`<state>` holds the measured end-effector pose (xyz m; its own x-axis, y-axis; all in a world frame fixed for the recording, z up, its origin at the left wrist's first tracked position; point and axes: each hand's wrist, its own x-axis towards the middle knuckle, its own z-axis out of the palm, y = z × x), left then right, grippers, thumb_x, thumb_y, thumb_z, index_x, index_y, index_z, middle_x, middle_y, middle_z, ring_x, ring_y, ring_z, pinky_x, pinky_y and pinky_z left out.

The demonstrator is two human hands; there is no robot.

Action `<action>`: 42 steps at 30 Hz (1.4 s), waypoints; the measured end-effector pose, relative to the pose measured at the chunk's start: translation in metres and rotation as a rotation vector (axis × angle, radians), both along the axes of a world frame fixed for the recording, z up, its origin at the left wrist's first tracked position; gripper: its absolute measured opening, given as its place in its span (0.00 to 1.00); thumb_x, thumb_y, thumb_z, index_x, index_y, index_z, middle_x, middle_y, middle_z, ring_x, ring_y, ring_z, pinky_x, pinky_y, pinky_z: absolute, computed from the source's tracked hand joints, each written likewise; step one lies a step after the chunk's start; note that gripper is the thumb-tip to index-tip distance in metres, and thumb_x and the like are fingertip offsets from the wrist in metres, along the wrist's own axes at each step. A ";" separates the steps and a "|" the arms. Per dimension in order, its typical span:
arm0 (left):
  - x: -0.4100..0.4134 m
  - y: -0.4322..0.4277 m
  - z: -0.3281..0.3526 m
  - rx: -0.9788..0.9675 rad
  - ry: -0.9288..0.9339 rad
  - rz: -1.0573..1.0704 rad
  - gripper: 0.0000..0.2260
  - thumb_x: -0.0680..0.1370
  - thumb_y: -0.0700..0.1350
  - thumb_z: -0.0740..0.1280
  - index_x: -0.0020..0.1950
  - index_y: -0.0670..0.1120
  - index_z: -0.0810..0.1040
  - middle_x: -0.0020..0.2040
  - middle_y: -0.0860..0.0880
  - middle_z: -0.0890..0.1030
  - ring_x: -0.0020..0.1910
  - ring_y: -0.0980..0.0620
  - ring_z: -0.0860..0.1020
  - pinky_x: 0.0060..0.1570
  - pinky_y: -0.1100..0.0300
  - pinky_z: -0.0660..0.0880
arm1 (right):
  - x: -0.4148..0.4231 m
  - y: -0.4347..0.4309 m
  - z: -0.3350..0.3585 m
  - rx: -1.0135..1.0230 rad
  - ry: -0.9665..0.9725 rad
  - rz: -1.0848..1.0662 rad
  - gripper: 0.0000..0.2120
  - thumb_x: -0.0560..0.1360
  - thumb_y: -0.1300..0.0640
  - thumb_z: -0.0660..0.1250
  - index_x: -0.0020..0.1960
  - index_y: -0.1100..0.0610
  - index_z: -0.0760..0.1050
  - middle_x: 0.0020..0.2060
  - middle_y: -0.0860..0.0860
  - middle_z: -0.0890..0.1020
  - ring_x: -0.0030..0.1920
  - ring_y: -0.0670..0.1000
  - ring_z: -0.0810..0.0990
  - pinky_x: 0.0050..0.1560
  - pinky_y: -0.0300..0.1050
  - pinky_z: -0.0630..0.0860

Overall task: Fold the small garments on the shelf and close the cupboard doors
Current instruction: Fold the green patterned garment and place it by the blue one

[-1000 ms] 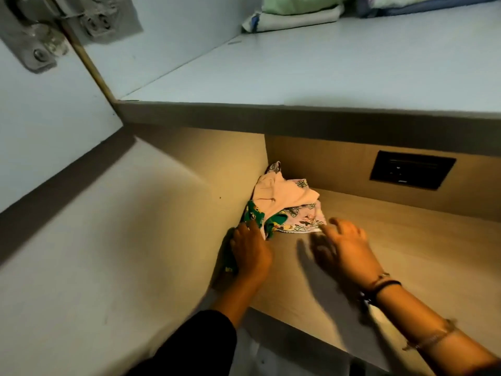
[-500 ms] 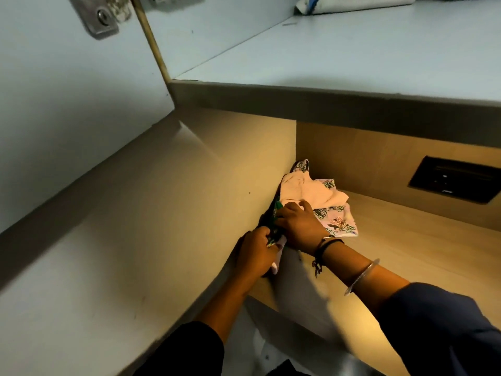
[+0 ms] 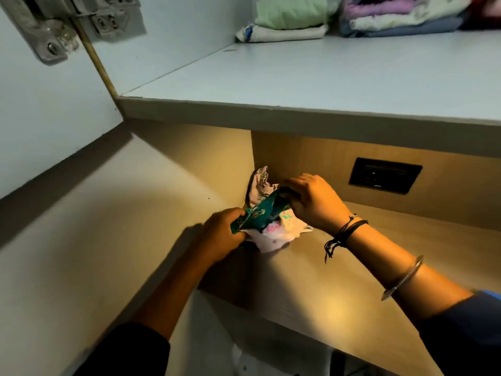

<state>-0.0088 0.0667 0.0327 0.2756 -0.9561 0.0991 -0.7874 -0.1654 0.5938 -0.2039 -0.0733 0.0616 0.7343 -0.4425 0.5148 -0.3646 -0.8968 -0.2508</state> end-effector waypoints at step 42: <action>-0.158 -0.088 0.020 -0.011 0.453 -0.181 0.10 0.78 0.48 0.68 0.47 0.41 0.79 0.36 0.42 0.81 0.26 0.53 0.76 0.22 0.63 0.69 | -0.206 0.008 -0.004 1.108 -0.847 -0.665 0.05 0.68 0.61 0.77 0.40 0.61 0.82 0.40 0.61 0.85 0.39 0.57 0.83 0.49 0.58 0.82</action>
